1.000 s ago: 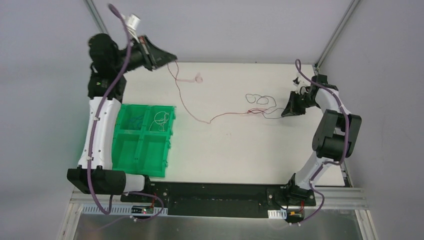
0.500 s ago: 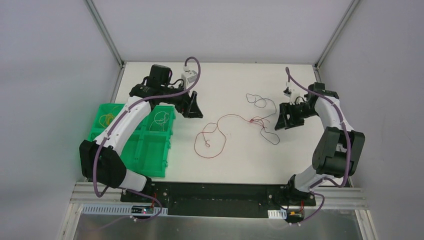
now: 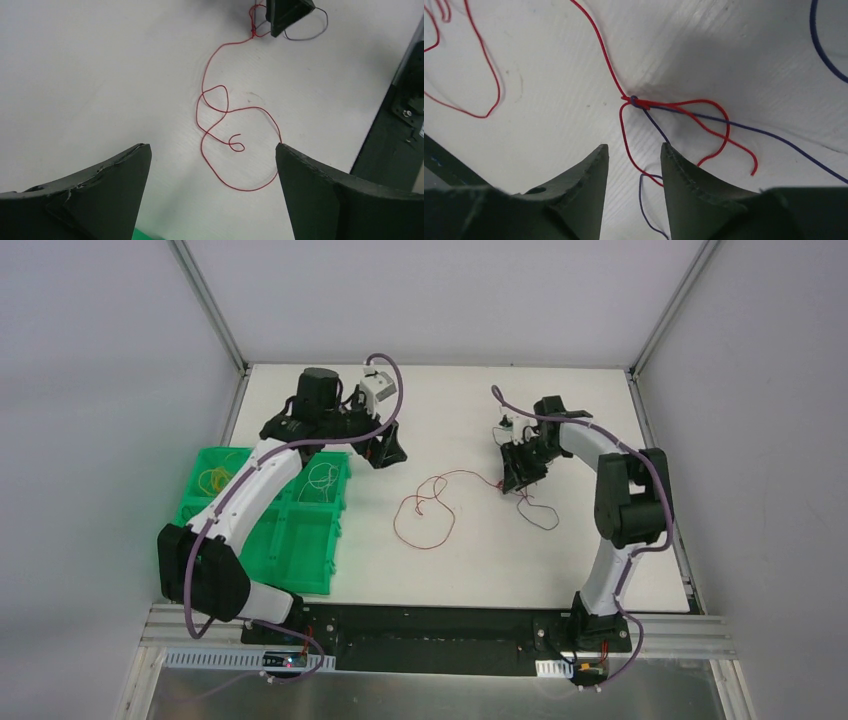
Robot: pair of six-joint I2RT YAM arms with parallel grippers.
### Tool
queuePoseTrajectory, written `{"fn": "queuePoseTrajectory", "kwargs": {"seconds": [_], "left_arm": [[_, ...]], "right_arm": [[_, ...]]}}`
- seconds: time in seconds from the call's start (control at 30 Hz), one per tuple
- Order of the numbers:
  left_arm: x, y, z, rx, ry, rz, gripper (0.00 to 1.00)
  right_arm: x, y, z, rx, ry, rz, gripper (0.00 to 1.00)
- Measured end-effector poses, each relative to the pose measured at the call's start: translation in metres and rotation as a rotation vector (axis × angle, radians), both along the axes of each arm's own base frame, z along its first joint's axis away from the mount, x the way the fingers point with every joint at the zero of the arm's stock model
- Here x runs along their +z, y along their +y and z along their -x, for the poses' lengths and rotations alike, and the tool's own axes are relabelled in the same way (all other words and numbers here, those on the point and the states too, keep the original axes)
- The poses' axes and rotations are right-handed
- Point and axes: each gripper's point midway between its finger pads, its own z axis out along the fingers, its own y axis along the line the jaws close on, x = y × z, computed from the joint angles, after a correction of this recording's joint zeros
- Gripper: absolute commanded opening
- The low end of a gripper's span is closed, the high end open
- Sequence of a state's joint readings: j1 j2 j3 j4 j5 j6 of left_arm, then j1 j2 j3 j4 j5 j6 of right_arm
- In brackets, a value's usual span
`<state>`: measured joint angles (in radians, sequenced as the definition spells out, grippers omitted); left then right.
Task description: Untangle the cables
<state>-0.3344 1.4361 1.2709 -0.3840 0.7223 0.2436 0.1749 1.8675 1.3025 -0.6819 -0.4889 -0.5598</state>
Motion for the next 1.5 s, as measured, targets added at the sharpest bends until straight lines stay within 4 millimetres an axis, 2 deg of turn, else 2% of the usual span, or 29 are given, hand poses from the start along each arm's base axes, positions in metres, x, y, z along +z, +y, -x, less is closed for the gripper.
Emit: {"fn": "queuePoseTrajectory", "kwargs": {"seconds": [0.13, 0.23, 0.33, 0.43, 0.6, 0.73, 0.8, 0.87, 0.9, 1.0, 1.13, 1.3, 1.5], "left_arm": [[0.024, 0.01, -0.007, 0.114, -0.092, 0.03, 0.99], [0.039, 0.013, -0.011, 0.152, -0.108, 0.061, 0.99], [0.041, 0.017, -0.01, 0.164, -0.065, 0.097, 0.91], [0.04, 0.015, -0.005, 0.146, -0.011, 0.137, 0.85], [0.033, -0.006, 0.004, 0.075, 0.132, 0.231, 0.85], [0.027, -0.033, 0.017, -0.025, 0.192, 0.262, 0.84], [0.031, -0.051, 0.032, -0.099, 0.184, 0.267, 0.8], [0.035, -0.066, 0.045, -0.169, 0.161, 0.272, 0.69], [0.037, -0.075, 0.052, -0.212, 0.142, 0.272, 0.63], [0.042, -0.091, 0.068, -0.292, 0.089, 0.273, 0.53], [0.049, -0.104, 0.082, -0.349, 0.008, 0.273, 0.42], [0.056, -0.114, 0.091, -0.361, -0.006, 0.285, 0.45], [0.056, -0.119, 0.096, -0.344, 0.033, 0.294, 0.43]], "right_arm": [[-0.021, 0.002, -0.005, -0.004, 0.025, 0.044, 0.0], [-0.021, 0.005, -0.004, -0.005, 0.034, 0.033, 0.0], [-0.006, 0.013, -0.001, 0.003, 0.008, -0.026, 0.0], [0.023, 0.022, 0.007, 0.013, -0.045, -0.099, 0.0], [0.103, 0.044, 0.02, 0.053, -0.198, -0.268, 0.0], [0.162, 0.065, 0.046, 0.135, -0.333, -0.379, 0.0], [0.18, 0.073, 0.061, 0.183, -0.389, -0.413, 0.0], [0.193, 0.08, 0.079, 0.228, -0.434, -0.437, 0.0], [0.197, 0.082, 0.085, 0.244, -0.448, -0.445, 0.0], [0.208, 0.091, 0.104, 0.302, -0.487, -0.466, 0.0], [0.213, 0.103, 0.117, 0.355, -0.514, -0.469, 0.0], [0.209, 0.11, 0.123, 0.388, -0.525, -0.437, 0.0], [0.205, 0.113, 0.124, 0.394, -0.538, -0.405, 0.0]]}}
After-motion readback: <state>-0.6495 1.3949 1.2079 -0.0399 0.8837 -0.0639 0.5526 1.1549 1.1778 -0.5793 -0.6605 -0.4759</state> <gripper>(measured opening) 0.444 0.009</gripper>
